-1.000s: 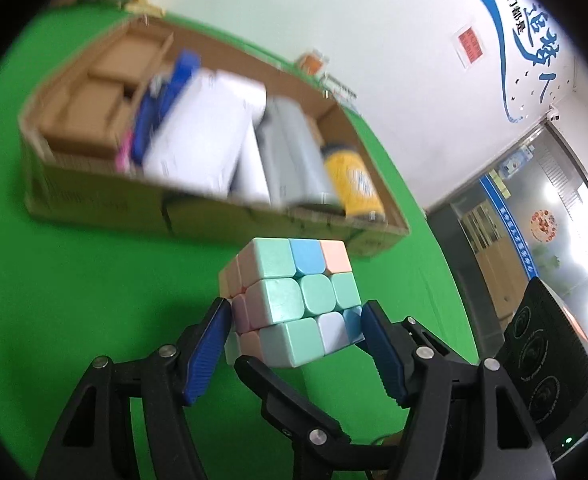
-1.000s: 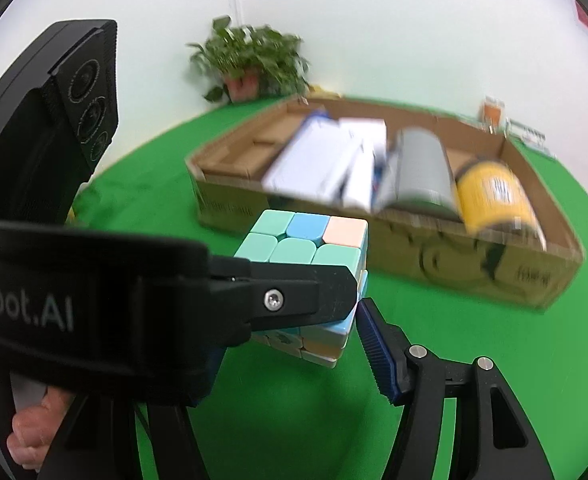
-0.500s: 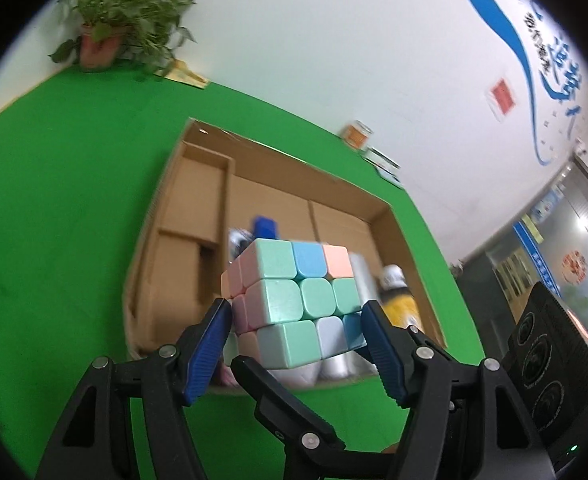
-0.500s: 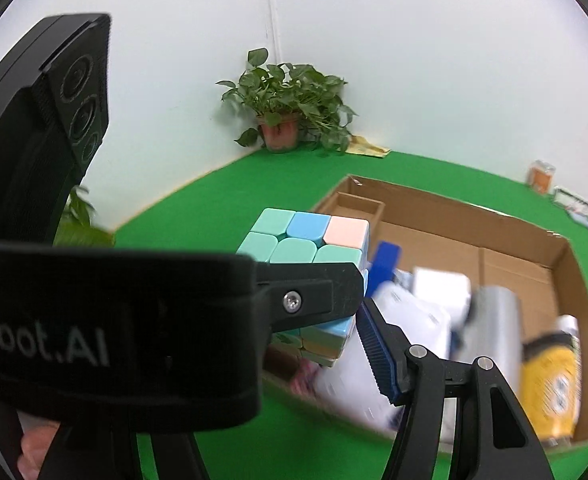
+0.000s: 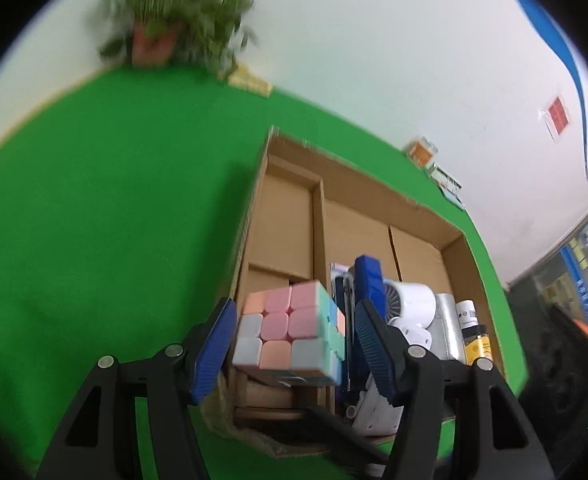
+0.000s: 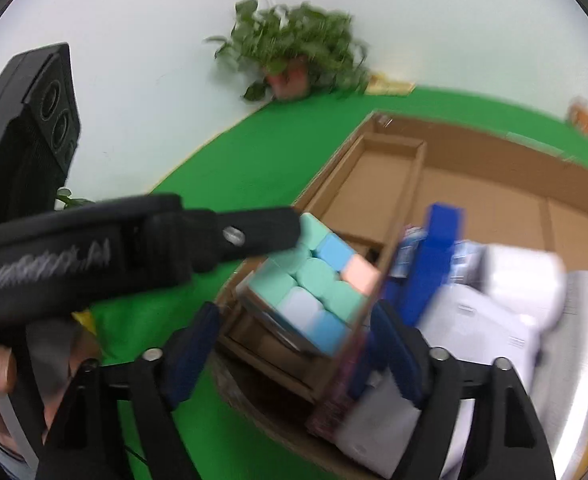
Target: Organize rigid objects
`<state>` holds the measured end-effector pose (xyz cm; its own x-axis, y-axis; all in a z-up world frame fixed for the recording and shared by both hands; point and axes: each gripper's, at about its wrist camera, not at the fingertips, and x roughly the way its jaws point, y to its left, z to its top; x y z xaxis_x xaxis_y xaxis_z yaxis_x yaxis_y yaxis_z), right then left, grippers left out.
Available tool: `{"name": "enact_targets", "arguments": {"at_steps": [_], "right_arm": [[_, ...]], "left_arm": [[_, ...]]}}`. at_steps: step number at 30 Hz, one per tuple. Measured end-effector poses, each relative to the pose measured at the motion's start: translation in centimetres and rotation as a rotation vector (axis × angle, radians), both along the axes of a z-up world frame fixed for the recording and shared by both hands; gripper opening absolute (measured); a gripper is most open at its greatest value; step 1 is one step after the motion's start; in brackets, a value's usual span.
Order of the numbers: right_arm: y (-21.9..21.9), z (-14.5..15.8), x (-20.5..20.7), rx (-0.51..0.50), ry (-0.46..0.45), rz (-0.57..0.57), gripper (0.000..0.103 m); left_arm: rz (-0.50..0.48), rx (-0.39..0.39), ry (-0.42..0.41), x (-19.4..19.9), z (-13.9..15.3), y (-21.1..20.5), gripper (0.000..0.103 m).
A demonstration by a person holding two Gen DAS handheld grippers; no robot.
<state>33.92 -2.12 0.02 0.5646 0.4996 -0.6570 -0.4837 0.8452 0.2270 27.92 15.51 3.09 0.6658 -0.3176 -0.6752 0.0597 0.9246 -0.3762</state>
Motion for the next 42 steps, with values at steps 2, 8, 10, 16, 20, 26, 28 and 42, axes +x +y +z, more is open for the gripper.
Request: {"name": "enact_targets", "arguments": {"at_steps": [2,8,10,16,20,26,28,42], "right_arm": [[-2.0,1.6,-3.3,-0.016,-0.106,-0.051,0.101],[-6.9,2.1,-13.0,-0.210,-0.324,-0.200,0.102],[-8.6,2.1,-14.8,-0.246,-0.338,-0.263,0.102],[-13.0,1.0,-19.6,-0.244,-0.222,-0.384,0.102],[-15.1,0.8,-22.2,-0.202,-0.184,-0.401,0.102],[-16.3,1.0,-25.3,-0.182,-0.190,-0.418,0.102],[-16.6,1.2,-26.2,-0.174,-0.191,-0.419,0.102],[-16.6,1.8,-27.8,-0.214,-0.208,-0.433,0.102]], "left_arm": [[0.015,0.080,-0.084,-2.2,1.3,-0.9,0.066],[-0.005,0.399,-0.327,-11.2,2.5,-7.1,0.087],[-0.041,0.435,-0.347,-13.4,2.1,-9.0,0.089],[-0.074,0.411,-0.304,-18.2,0.1,-12.6,0.090],[-0.031,0.373,-0.305,-20.8,0.5,-13.8,0.089],[-0.047,0.356,-0.281,-22.8,0.0,-15.3,0.090],[-0.038,0.372,-0.275,-23.4,-0.2,-15.8,0.090],[-0.004,0.364,-0.260,-24.6,-0.6,-15.7,0.090]]}}
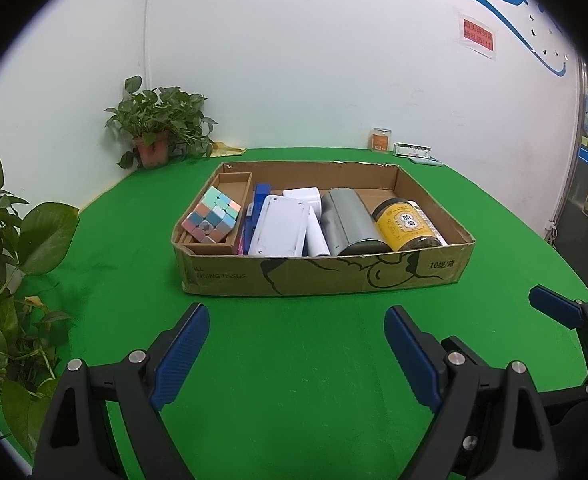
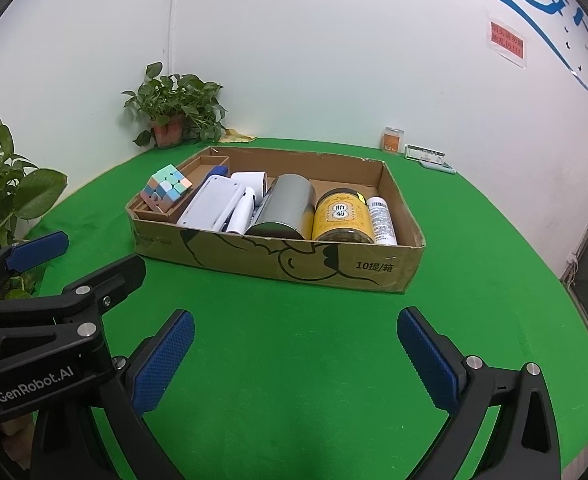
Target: Organize rigid objects
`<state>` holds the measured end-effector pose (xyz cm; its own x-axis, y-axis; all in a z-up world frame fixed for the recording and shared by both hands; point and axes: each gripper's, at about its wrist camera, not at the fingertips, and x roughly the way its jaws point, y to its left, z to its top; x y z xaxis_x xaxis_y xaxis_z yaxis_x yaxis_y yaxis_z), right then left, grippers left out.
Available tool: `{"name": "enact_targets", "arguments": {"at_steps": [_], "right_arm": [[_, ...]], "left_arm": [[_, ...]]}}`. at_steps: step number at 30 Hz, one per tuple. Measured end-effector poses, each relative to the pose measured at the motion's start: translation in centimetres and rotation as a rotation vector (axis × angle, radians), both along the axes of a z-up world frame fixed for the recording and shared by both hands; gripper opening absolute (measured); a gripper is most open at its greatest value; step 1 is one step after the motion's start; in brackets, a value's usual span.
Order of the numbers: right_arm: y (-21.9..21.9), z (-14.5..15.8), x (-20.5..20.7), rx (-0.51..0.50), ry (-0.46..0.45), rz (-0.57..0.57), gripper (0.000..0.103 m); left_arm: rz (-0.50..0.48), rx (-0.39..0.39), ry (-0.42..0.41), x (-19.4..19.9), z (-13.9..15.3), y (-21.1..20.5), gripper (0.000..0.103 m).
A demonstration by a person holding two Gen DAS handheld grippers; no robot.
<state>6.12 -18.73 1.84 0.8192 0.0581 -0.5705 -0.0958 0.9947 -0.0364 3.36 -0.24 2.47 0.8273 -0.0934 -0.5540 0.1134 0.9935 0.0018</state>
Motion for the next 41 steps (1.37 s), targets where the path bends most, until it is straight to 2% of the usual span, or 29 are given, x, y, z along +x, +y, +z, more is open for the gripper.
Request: {"name": "enact_targets", "arguments": {"at_steps": [34,41], "right_arm": [[1.1,-0.9,1.1,-0.020,0.028,-0.023,0.102],[1.1,-1.1,1.5,-0.024,0.032,-0.024,0.102]], "left_arm": [[0.014,-0.014,0.042,1.5,-1.1,0.7,0.090],[-0.001,0.004,0.018,1.6,-1.0,0.6,0.090]]}}
